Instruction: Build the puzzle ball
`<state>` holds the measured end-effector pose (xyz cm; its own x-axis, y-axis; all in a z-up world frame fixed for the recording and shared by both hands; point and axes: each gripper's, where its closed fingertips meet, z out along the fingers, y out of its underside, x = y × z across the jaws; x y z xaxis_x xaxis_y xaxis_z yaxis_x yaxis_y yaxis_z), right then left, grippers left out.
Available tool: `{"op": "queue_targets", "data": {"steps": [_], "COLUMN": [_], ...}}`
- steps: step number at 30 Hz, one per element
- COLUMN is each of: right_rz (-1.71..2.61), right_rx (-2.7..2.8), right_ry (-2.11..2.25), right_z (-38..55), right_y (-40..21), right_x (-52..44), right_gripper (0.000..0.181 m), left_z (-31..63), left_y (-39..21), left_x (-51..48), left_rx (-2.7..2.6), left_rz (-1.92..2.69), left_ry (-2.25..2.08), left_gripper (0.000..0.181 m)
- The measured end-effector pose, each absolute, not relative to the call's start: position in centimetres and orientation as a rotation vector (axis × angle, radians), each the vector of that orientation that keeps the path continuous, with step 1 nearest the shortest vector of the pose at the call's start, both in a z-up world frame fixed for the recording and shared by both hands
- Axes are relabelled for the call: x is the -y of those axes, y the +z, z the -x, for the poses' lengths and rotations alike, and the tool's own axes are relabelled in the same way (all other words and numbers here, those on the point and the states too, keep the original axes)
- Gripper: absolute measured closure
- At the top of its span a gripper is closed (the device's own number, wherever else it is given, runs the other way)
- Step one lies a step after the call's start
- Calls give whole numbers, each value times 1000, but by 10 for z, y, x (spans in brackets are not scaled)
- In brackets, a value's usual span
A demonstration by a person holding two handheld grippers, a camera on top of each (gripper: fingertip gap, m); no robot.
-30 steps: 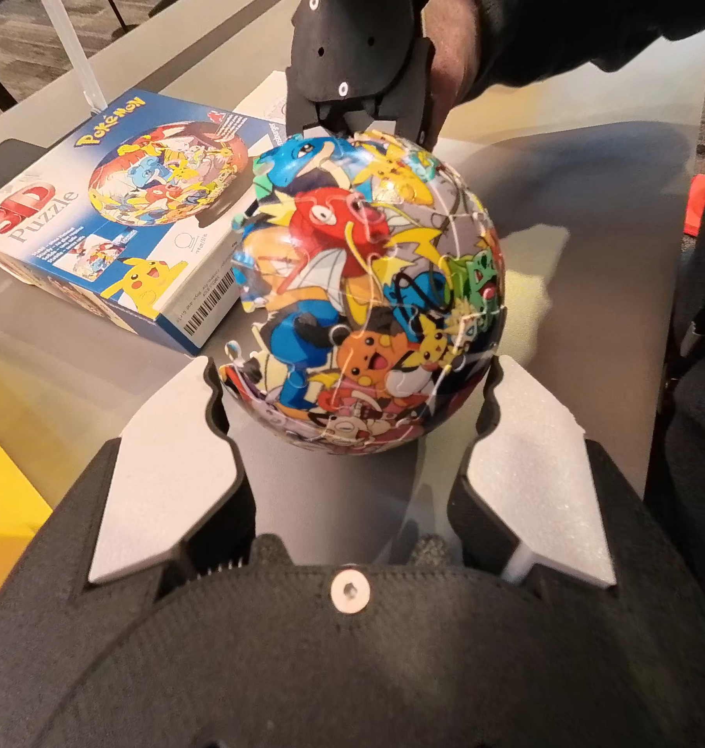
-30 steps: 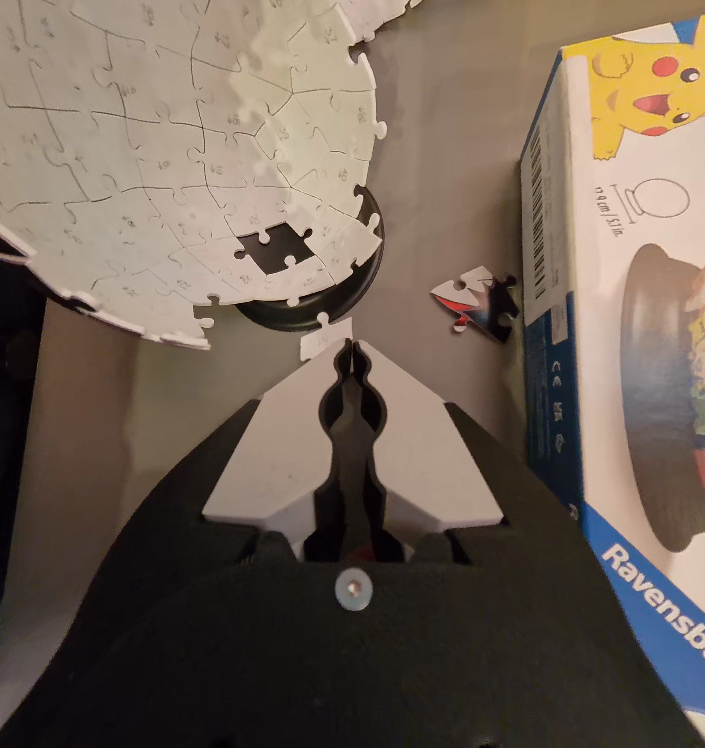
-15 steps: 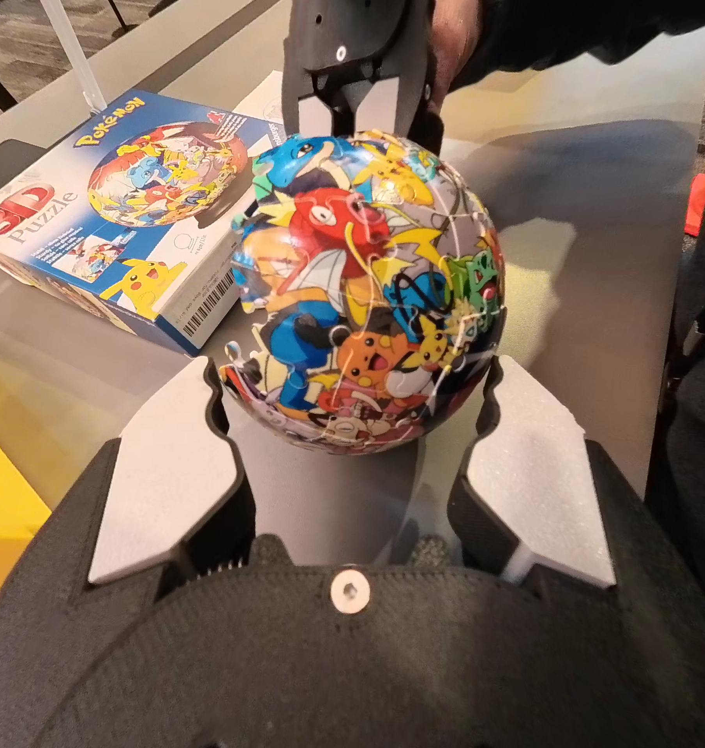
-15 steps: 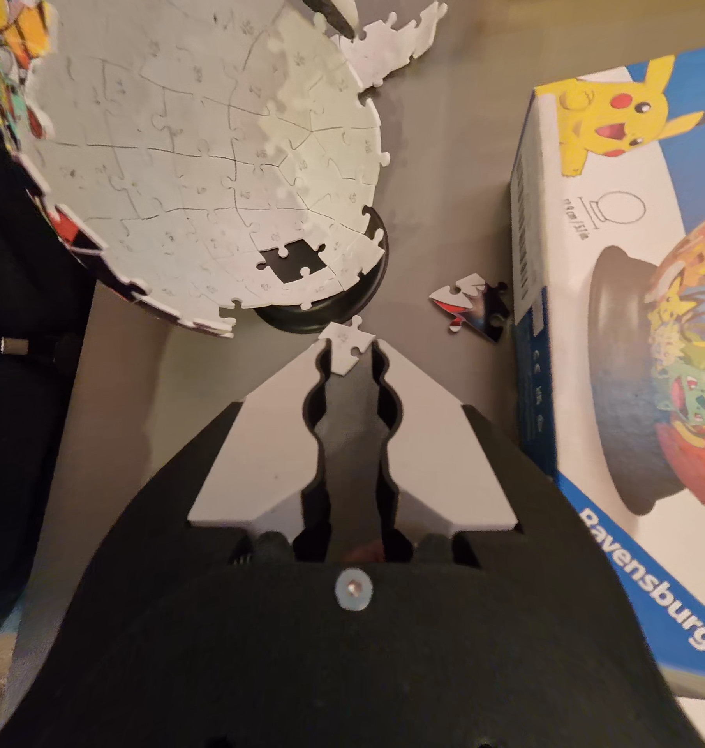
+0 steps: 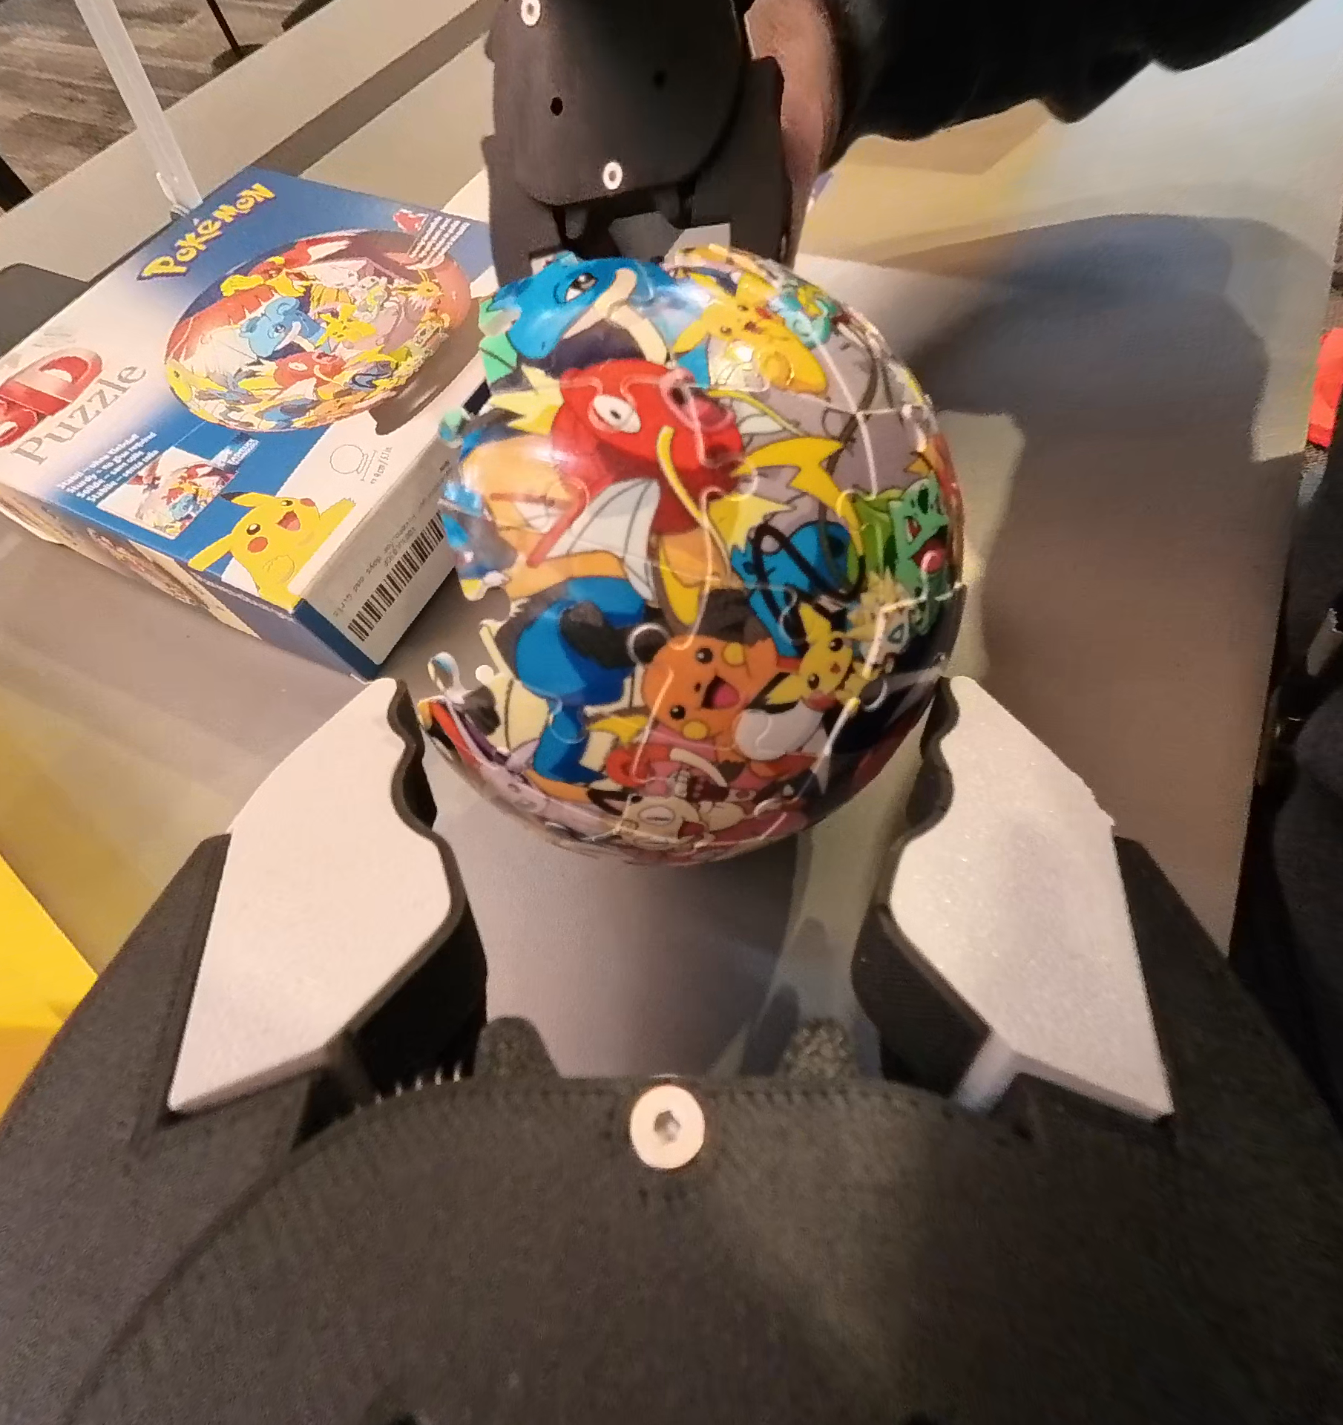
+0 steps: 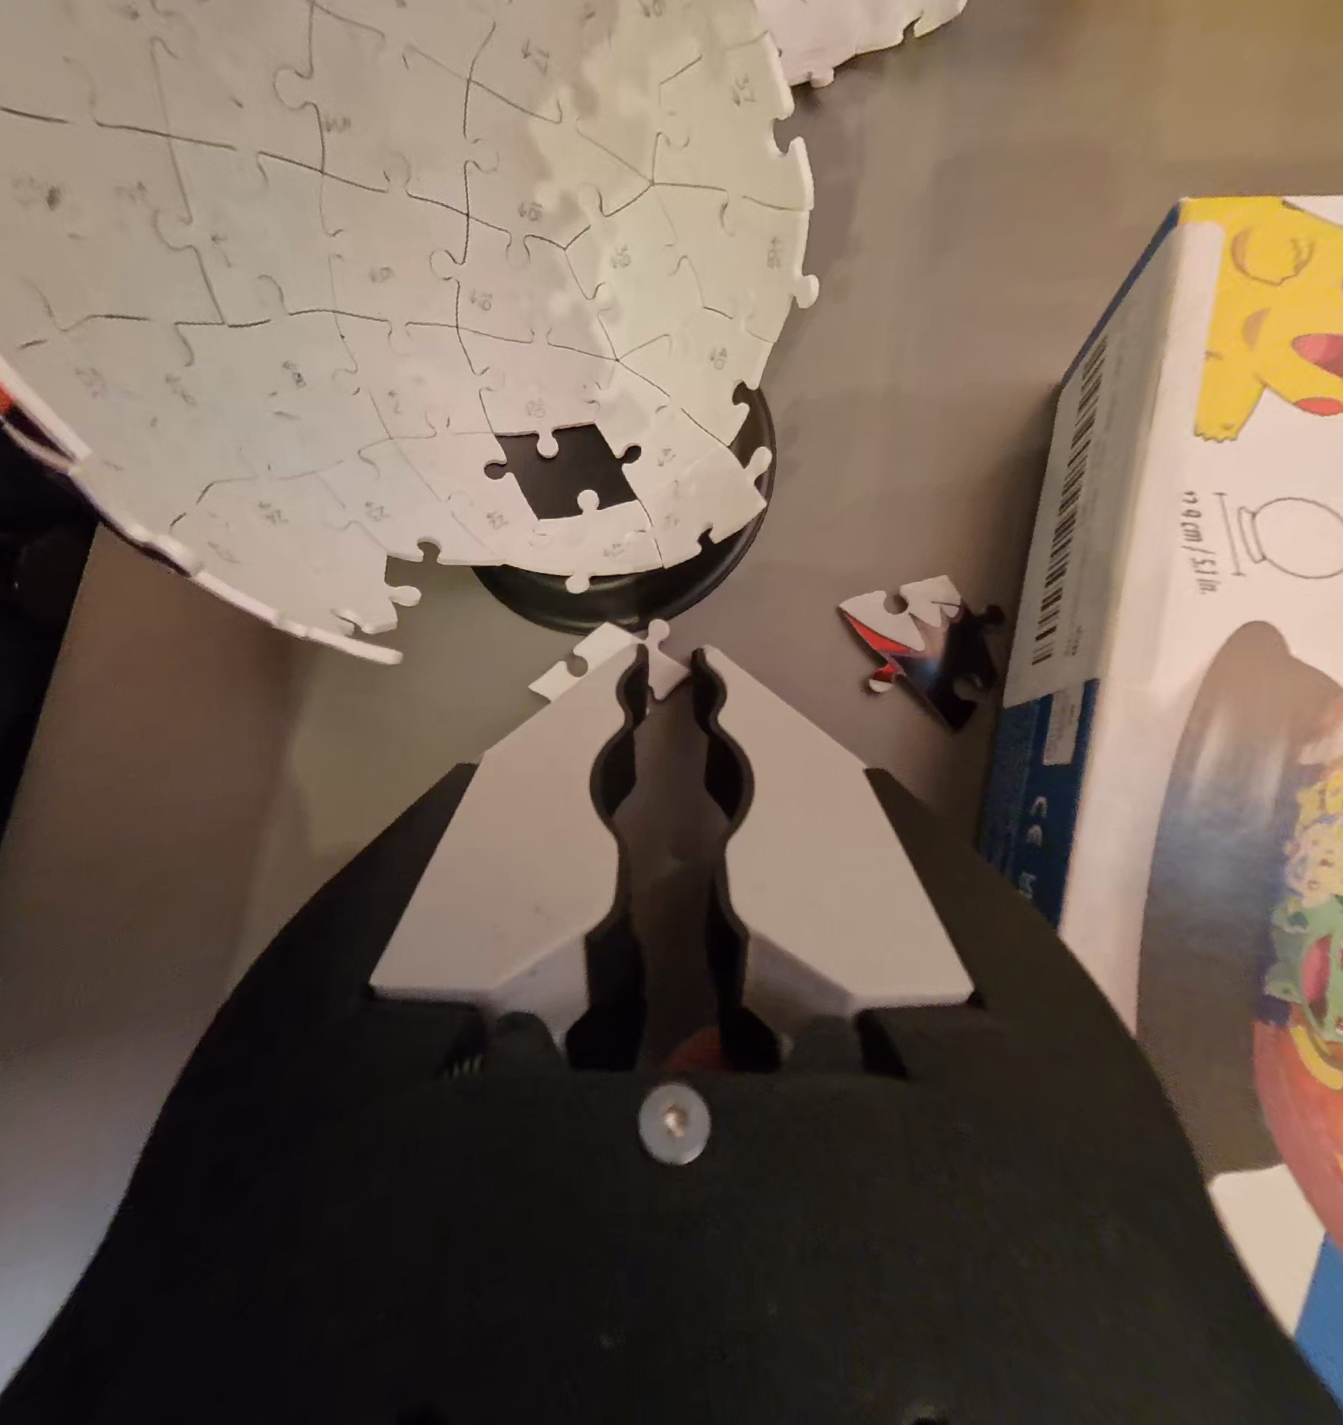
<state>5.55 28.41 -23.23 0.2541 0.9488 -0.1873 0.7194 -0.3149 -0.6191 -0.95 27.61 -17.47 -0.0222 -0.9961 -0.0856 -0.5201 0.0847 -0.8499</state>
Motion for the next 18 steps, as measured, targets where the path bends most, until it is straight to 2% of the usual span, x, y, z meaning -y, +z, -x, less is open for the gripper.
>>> {"op": "queue_targets", "data": {"steps": [3,9,11,14,18], "right_rz": [2149,2180,2178,2135,2085], "right_rx": [1474,1382,1346,1349,1357], "right_ry": [770,774,780,797,688], "right_z": [-58,-63,-65,-63,-62], "right_y": [-232,-231,-227,-221,-231], "right_x": [-282,-279,-278,-265,-264], "right_gripper": [181,181,155,143,143], "left_z": [9,10,10,10,9], "left_y": [-175,-174,-175,-174,-174], "left_x": [-276,-276,-276,-276,-276], "left_rx": [-1636,-1637,-1639,-1640,-1641], "left_rz": [1527,1526,1526,1527,1524], "left_ry": [-832,-828,-823,-822,-821], "left_gripper": [61,61,61,61,61]}}
